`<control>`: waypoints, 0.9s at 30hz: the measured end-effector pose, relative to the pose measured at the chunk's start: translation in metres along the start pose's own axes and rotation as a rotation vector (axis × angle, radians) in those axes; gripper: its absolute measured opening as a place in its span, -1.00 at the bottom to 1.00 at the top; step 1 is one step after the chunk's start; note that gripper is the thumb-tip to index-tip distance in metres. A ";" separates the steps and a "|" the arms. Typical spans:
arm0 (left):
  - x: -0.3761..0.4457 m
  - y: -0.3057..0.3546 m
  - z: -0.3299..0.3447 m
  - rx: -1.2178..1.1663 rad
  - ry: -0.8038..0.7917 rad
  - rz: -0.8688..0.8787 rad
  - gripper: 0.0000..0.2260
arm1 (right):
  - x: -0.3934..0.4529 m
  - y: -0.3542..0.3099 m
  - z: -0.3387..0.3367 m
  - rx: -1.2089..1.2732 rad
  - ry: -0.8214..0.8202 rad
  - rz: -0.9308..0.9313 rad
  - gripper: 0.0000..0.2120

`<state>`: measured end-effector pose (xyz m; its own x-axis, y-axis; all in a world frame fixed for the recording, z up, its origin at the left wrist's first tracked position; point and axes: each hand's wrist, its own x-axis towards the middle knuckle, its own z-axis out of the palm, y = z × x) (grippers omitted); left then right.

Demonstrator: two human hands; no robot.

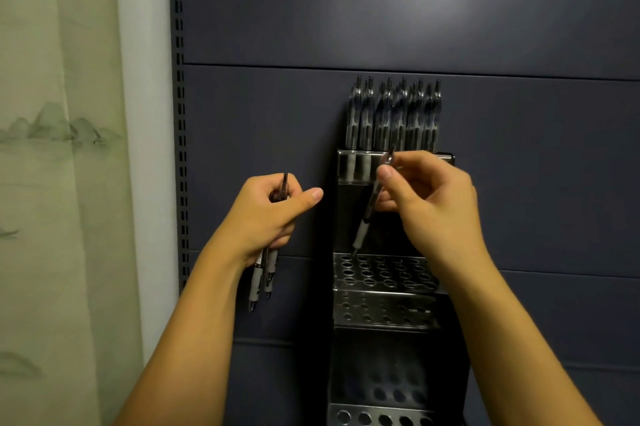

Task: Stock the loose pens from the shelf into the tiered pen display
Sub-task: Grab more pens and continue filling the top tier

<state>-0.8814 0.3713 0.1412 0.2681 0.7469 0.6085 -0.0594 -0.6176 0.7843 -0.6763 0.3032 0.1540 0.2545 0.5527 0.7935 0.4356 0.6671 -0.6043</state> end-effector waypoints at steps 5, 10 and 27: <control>0.001 -0.001 -0.002 -0.014 0.009 -0.006 -0.69 | -0.002 0.000 0.005 -0.003 -0.099 0.061 -0.88; 0.001 -0.001 -0.001 -0.007 0.006 0.004 -0.68 | -0.007 -0.003 0.014 -0.160 -0.241 0.077 -0.93; -0.001 0.004 -0.001 0.026 -0.065 -0.036 -0.67 | -0.014 -0.012 0.017 -0.654 -0.315 0.070 -0.78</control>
<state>-0.8828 0.3687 0.1441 0.3317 0.7519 0.5698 -0.0236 -0.5972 0.8017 -0.6992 0.2961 0.1489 0.0823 0.7665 0.6370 0.8794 0.2448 -0.4083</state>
